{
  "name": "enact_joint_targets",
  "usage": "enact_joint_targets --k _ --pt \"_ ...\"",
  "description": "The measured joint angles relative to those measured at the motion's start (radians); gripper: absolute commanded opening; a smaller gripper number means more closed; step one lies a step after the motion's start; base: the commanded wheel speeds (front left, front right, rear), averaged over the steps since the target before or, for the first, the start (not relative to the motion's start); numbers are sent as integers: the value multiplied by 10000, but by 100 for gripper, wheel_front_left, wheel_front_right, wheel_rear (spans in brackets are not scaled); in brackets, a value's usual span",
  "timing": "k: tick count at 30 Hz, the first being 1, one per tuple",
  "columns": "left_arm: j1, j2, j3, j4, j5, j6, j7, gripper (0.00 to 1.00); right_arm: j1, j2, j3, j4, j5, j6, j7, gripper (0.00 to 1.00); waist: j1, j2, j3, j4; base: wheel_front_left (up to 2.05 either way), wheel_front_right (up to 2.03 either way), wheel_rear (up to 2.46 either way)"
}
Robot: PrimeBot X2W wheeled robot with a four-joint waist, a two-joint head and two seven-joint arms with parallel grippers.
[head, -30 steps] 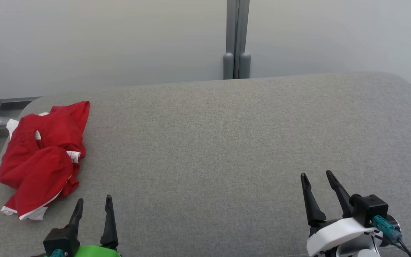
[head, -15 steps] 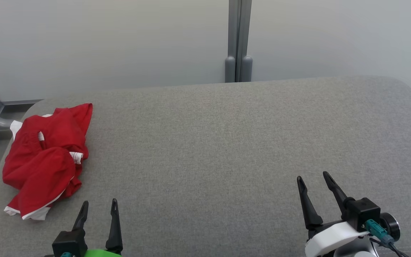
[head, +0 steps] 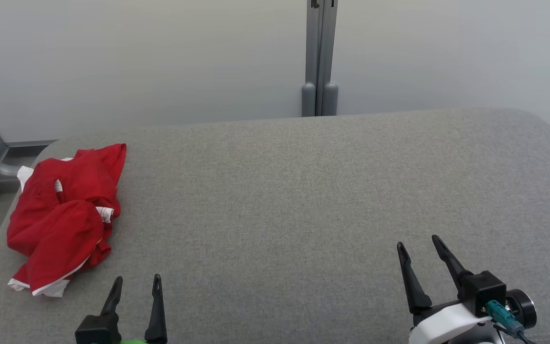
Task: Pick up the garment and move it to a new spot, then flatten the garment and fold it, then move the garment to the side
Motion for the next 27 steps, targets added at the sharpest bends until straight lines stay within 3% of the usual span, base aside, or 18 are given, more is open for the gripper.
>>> enact_joint_targets --k 19,27 --pt "34 130 -144 -2 -59 63 81 100 83 0 6 -19 2 0 0 100 0 0 -68 110 0 0 0" --pt "15 244 -182 -123 -40 247 178 100 190 -6 -21 -84 81 0 -2 100 0 0 -39 707 0 0 0"
